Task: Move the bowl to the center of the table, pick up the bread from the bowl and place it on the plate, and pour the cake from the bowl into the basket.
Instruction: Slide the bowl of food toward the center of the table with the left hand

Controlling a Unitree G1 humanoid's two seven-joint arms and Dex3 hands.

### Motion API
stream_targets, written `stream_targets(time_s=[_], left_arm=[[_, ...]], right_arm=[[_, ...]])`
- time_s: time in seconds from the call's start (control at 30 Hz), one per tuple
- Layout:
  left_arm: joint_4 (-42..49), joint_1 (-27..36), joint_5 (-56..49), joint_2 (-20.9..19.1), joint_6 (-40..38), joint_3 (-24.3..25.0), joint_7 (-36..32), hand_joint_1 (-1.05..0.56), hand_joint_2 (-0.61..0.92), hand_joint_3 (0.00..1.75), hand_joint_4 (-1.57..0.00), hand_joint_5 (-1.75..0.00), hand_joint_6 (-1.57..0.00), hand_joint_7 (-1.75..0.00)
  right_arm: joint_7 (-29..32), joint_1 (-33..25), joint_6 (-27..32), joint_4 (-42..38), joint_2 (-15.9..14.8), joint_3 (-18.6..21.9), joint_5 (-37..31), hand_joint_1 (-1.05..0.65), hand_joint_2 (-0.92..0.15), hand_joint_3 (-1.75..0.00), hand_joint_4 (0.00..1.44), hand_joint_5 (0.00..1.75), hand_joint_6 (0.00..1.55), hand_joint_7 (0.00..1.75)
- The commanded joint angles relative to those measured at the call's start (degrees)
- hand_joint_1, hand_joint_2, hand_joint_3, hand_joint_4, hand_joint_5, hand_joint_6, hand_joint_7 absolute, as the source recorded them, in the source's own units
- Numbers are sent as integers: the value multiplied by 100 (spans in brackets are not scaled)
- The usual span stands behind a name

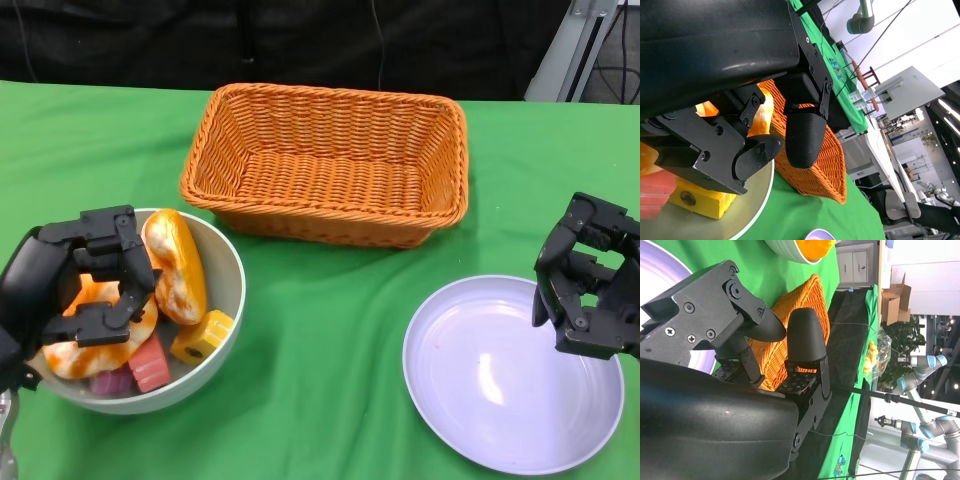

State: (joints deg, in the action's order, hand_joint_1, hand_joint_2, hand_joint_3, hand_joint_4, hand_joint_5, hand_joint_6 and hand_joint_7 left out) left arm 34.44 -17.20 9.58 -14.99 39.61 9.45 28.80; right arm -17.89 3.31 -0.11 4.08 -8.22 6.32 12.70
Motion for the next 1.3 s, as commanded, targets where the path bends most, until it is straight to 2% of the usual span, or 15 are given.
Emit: stream_targets(time_s=[0.03,0.17,0.27,0.43,0.6,0.8,0.87,1.07,1.17,1.3], left_arm=[[39,-73,-16,-70,19,4,-78,4,67,94,-91,-175,-81,-157],[28,-66,15,-66,8,6,-52,6,60,108,-91,-175,-82,-157],[18,-58,18,-68,6,6,-51,4,63,100,-91,-175,-81,-158],[-5,-48,3,-69,-22,0,-66,6,62,104,-91,-174,-81,-157],[62,-72,5,-70,44,2,-40,6,65,98,-91,-175,-81,-157],[112,-94,19,-73,63,-3,-18,5,62,105,-91,-174,-81,-156],[94,-86,14,-75,52,-7,-24,4,65,97,-91,-174,-81,-157],[62,-61,-48,-69,119,-9,-90,3,67,94,-91,-175,-81,-158],[72,-63,-39,-64,109,-4,-86,4,66,94,-91,-175,-81,-158],[60,-60,4,-65,35,-14,-36,6,61,105,-91,-173,-81,-157]], right_arm=[[8,52,-41,-12,-109,60,-9,-13,-47,-130,83,175,65,163],[-1,46,-40,-7,-106,55,-3,-13,-47,-130,83,175,65,162],[12,36,-34,5,-101,55,-9,-13,-47,-129,82,175,65,162],[10,30,-11,27,-100,54,2,-14,-47,-129,83,175,66,161],[-2,42,-41,-7,-112,54,-11,-14,-47,-129,83,175,66,161],[-16,52,-49,-33,-109,64,8,-13,-47,-129,83,175,66,161],[-23,55,-47,-37,-111,64,13,-13,-47,-129,83,175,66,161],[20,31,-14,26,-104,47,-24,-13,-47,-130,83,175,66,162],[-2,32,-28,14,-107,50,-7,-13,-47,-130,83,175,66,161],[-33,39,-64,-21,-112,50,1,-14,-47,-130,82,175,66,161]])
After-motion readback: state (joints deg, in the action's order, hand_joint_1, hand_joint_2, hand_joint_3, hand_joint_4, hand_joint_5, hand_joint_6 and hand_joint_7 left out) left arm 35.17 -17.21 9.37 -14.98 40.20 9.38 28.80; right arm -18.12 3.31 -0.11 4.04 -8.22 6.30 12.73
